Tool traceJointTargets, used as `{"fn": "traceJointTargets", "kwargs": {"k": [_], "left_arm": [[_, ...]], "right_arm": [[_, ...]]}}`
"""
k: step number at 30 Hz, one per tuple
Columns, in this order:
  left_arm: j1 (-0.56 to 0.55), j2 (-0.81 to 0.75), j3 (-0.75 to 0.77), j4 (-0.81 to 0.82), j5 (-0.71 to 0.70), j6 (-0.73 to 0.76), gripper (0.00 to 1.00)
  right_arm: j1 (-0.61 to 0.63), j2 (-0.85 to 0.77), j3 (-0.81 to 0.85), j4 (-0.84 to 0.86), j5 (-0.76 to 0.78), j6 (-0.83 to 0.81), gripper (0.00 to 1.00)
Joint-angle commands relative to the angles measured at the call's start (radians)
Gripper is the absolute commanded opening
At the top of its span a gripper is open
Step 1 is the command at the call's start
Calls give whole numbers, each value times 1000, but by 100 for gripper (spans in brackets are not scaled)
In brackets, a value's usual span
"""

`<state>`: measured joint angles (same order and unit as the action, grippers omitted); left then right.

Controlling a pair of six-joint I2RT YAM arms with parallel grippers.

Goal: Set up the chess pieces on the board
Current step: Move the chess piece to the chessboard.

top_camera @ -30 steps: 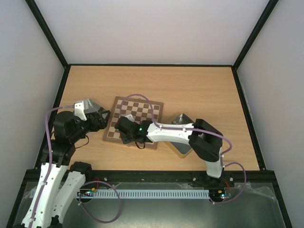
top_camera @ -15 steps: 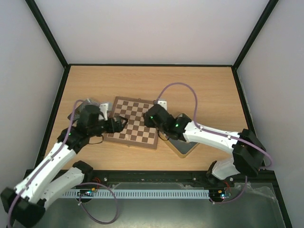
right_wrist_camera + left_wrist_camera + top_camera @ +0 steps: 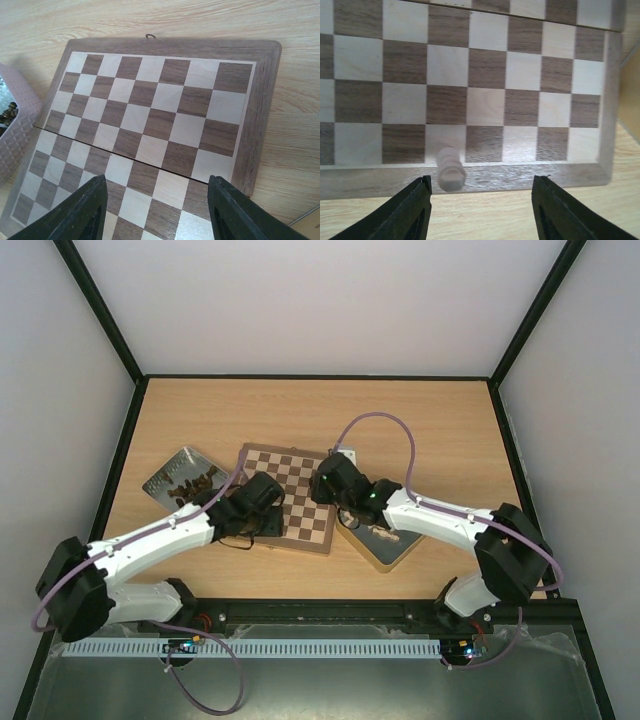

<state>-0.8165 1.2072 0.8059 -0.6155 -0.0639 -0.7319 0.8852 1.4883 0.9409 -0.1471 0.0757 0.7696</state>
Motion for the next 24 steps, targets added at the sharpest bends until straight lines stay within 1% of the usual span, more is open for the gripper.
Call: {"fn": "traceJointTargets", "kwargs": {"k": [1,7,11,14,16,19,24], "left_arm": [[-7,53,46,-61,-86,-31,57],[-6,81,41,-57,-84,-33,54],[-7,100,39,-33,-56,-22,42],[-7,99,39,-32,-71,-22,30],[-7,100,41,-27,-76,-16,27],[-7,107,40,-19,-86,-9,24],[-7,120,36,-13,-105,0,23]], "right_arm": [[-16,25,-5,27,-6,-24,54],[-20,28,-7,29,-9,-28,53],[-22,34,-3,27,-11,-26,53],[-22,33,-5,27,-9,-23,52],[-22,32,-5,25,-5,-22,52],[-22,33,-3,22,-4,-21,52],[-22,33,1,20,-2,-20,51]]}}
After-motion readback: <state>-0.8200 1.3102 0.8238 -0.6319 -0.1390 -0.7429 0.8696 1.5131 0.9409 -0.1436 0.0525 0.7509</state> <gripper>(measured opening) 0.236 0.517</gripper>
